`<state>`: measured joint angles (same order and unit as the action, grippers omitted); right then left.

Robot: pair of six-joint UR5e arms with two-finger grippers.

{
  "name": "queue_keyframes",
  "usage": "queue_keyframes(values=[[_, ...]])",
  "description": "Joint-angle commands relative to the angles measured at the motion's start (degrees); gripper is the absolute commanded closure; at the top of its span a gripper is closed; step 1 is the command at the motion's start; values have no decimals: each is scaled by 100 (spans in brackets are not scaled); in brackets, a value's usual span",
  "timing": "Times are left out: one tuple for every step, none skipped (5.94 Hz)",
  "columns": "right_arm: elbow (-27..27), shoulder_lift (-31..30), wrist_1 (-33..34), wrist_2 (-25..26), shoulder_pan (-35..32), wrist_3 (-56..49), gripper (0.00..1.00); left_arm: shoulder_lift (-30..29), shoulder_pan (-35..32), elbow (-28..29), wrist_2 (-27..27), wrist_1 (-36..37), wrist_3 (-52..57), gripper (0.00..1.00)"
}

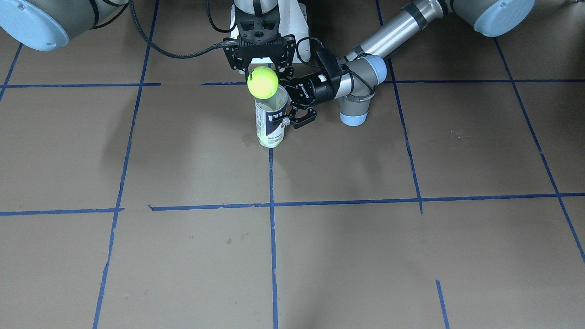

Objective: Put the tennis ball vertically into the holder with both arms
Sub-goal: 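Press the ball down into the cup with the right gripper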

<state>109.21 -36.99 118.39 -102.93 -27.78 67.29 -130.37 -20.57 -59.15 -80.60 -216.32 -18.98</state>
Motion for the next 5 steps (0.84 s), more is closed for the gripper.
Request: queue_keyframes(values=[[-13, 16, -122, 10, 0, 30, 76, 3, 0, 0, 0, 2, 0, 1], [-161, 68, -175, 10, 0, 74, 75, 3, 0, 0, 0, 11, 0, 1], [-320, 138, -289, 19, 0, 83, 73, 3, 0, 0, 0, 11, 0, 1], [-321, 139, -307, 19, 0, 83, 72, 3, 0, 0, 0, 11, 0, 1], [-321, 130, -308, 10, 0, 83, 17, 3, 0, 0, 0, 11, 0, 1]])
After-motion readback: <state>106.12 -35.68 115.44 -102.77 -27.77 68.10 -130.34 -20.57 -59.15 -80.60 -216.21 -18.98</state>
